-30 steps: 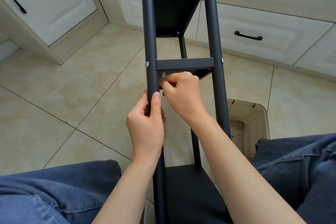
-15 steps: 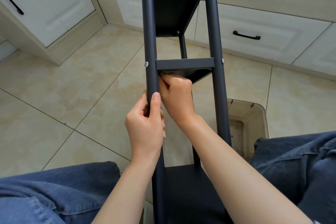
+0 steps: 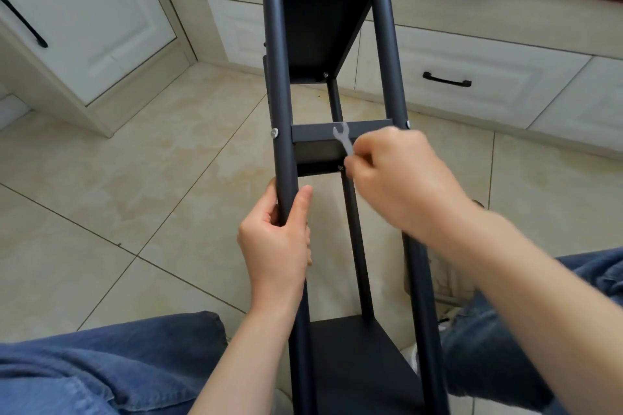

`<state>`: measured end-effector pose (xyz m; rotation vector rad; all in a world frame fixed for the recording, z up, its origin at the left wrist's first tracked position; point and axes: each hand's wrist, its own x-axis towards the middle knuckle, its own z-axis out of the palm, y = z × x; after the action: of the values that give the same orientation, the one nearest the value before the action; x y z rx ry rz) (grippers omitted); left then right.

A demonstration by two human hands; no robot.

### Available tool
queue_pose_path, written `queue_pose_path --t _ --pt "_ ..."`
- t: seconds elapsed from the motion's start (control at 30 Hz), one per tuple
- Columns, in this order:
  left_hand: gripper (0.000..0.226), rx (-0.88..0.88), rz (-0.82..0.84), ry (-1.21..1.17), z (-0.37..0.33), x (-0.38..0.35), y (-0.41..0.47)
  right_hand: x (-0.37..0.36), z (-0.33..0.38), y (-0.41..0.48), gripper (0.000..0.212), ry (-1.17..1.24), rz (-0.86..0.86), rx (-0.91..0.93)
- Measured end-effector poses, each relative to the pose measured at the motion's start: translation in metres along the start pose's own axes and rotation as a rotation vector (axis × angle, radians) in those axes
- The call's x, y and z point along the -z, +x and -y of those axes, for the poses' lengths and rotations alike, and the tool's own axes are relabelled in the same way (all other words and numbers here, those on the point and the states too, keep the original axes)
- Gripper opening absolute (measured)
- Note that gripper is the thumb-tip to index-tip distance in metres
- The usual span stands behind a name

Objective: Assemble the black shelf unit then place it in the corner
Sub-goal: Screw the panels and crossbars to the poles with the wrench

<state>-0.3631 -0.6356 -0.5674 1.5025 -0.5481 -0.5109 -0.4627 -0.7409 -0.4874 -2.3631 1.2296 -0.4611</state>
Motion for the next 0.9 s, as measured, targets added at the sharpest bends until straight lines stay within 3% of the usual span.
queue_pose_path --t 0.07,0.2,0.27,0.43,0.57,0.73,0.9 --pt "0.006 -0.013 -0.003 0.015 0.002 0.002 0.0 0.018 -0.003 0.01 0.026 0.011 0.037 -0.006" --pt "0.011 -0.014 -0.022 0.02 0.006 0.004 -0.001 0.044 -0.018 0.031 0.027 -0.338 0.205 0.143" --pt "0.014 -0.002 -0.02 0.01 0.005 0.005 0.0 0.053 -0.023 0.041 0.028 -0.332 0.289 0.166" --pt "0.01 -0.004 0.0 -0.008 0.003 0.009 0.002 0.065 -0.043 0.068 0.024 0.158 0.256 -0.049" --pt "0.012 -0.009 0.024 -0.021 0.003 0.009 0.0 0.065 -0.05 0.077 0.025 0.541 0.391 -0.174" --pt "0.016 -0.014 0.025 -0.013 0.005 0.008 0.003 0.053 -0.042 0.078 0.022 0.63 0.324 -0.206" --pt "0.009 -0.026 0.02 -0.006 0.003 0.015 0.007 0.06 -0.031 0.071 0.018 0.879 0.316 -0.204"
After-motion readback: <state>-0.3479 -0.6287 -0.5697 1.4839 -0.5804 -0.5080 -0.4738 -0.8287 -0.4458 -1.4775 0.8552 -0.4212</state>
